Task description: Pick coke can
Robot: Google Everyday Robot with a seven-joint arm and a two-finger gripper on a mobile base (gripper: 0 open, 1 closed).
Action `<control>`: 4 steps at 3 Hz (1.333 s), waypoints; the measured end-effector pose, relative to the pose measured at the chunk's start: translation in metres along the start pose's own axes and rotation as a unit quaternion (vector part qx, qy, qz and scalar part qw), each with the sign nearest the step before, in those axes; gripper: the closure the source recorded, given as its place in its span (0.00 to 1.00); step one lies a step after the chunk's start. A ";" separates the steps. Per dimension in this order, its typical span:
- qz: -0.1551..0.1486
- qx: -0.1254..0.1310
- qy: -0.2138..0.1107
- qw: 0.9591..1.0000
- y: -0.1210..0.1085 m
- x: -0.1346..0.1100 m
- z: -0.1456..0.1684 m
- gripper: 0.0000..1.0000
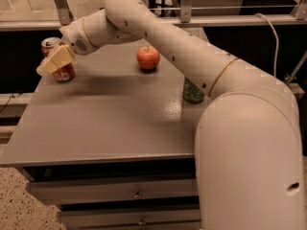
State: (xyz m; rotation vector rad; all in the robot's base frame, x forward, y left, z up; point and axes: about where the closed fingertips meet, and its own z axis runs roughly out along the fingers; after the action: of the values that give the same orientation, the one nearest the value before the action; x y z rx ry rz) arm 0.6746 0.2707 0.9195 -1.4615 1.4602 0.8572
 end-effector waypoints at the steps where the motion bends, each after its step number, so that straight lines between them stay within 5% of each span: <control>1: 0.021 0.020 0.011 1.000 -0.013 0.015 0.009 0.04; 3: 0.041 0.036 0.019 0.998 -0.015 0.024 0.010 0.49; 4: 0.049 0.064 0.012 0.997 -0.014 0.025 -0.014 0.80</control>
Offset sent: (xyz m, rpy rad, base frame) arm 0.0224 0.0053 -0.0262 -0.0238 0.0627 -0.0967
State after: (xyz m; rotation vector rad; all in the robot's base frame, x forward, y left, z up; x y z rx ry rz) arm 0.6886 0.2466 0.9034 -1.3176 1.5871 0.7923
